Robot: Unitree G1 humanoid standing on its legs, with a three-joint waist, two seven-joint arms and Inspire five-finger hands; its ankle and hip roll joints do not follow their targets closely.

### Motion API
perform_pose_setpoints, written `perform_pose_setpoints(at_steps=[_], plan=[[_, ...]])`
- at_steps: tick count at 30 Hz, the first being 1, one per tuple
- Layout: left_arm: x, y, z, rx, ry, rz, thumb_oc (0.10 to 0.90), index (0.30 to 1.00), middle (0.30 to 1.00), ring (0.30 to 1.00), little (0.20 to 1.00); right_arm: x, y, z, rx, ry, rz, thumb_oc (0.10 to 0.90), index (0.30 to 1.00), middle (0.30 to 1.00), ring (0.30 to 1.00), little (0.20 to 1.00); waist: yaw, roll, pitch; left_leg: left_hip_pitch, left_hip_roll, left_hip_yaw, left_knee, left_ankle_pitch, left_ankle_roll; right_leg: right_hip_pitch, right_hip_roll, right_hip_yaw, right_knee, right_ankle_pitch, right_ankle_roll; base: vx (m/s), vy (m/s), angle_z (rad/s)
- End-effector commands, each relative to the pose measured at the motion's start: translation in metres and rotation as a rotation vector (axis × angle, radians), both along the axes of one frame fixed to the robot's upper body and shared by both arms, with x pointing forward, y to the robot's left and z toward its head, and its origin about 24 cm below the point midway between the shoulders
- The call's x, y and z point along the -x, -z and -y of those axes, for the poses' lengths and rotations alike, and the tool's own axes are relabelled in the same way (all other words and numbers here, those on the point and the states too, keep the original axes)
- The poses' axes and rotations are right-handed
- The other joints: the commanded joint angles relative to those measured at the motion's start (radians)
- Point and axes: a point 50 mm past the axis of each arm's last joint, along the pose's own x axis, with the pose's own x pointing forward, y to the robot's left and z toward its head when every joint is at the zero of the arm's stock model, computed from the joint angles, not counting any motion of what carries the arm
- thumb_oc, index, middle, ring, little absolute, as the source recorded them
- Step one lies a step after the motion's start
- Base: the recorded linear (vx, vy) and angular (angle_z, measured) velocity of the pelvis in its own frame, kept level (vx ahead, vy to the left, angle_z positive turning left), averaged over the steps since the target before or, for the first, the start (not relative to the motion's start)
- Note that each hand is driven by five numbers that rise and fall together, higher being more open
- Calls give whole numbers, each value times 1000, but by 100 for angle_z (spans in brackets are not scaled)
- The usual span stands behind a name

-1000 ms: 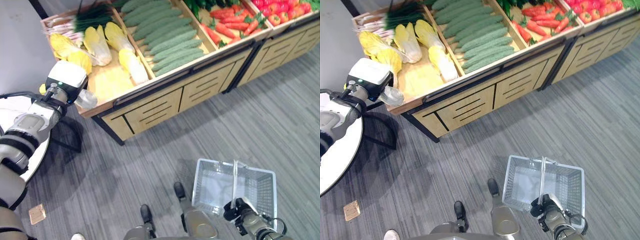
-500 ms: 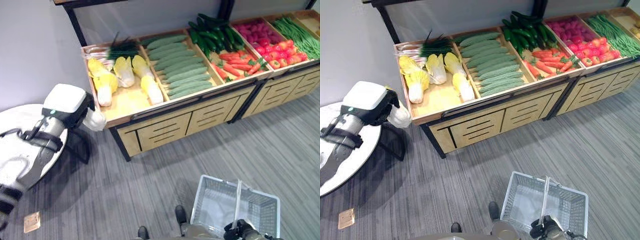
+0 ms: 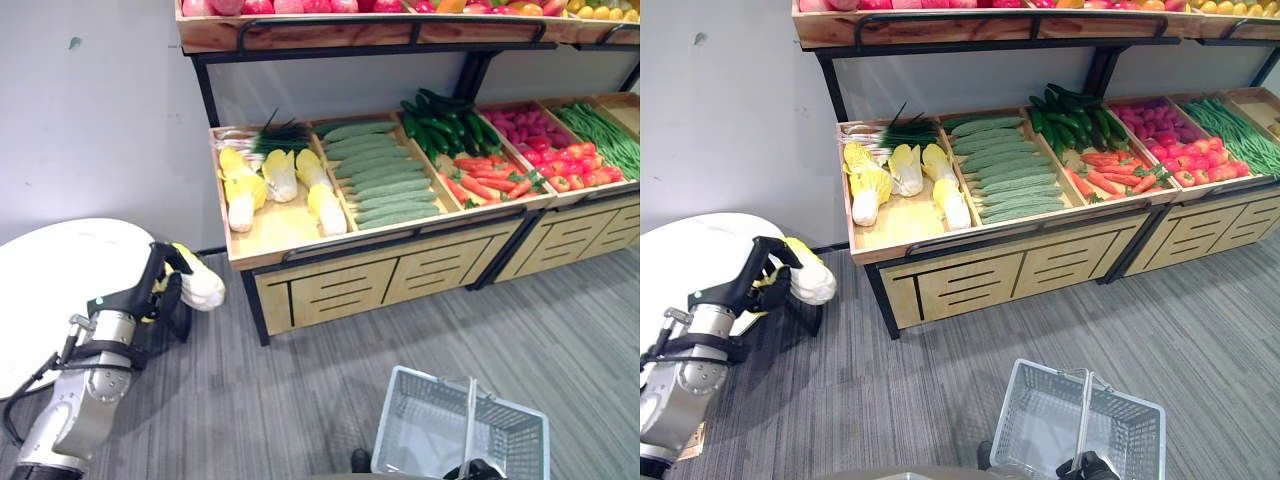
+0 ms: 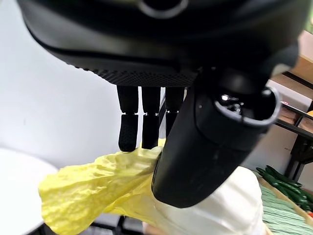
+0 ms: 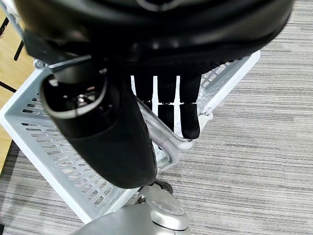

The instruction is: Get the vegetables into the basket

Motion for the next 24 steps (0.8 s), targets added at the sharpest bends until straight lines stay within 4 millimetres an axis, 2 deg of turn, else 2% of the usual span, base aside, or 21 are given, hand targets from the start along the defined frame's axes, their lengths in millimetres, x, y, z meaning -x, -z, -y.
perform_pose_setpoints(at_steps=[1, 4, 7, 14, 24], plan=[[-12, -52, 14, 101, 114, 255, 400, 300, 300, 300, 300, 3, -3, 10, 44, -57, -26, 400, 300, 300, 300, 300, -38, -4, -25, -29, -7, 1, 8, -19, -23, 41, -50, -28, 54, -117, 107, 0, 0, 0], [-9, -40, 23, 200, 146, 205, 400, 300, 300, 300, 300, 0, -3, 10, 43, -59, -16, 400, 300, 300, 300, 300, -42, -4, -19, -29, -9, 3, 8, -22, -20, 40, -53, -27, 54, -115, 108, 0, 0, 0], [-9, -37, 27, 223, 169, 177, 400, 300, 300, 300, 300, -1, -4, 11, 45, -58, -11, 400, 300, 300, 300, 300, -42, -4, -15, -27, -11, 3, 8, -24, -18, 40, -56, -26, 55, -116, 109, -2, 34, 0], [-10, -40, 29, 220, 184, 173, 400, 300, 300, 300, 300, 1, -3, 11, 51, -47, -16, 400, 300, 300, 300, 300, -37, -9, -6, -24, -18, 1, 8, -32, -8, 43, -64, -20, 58, -117, 114, 1, 20, 0], [-14, -49, 32, 227, 207, 209, 400, 300, 300, 300, 300, 0, -4, 11, 56, -17, 8, 400, 300, 300, 300, 300, -50, -17, 20, -12, -34, 34, 21, -52, 16, 24, -75, 36, 73, -105, 134, 3, 52, -11]])
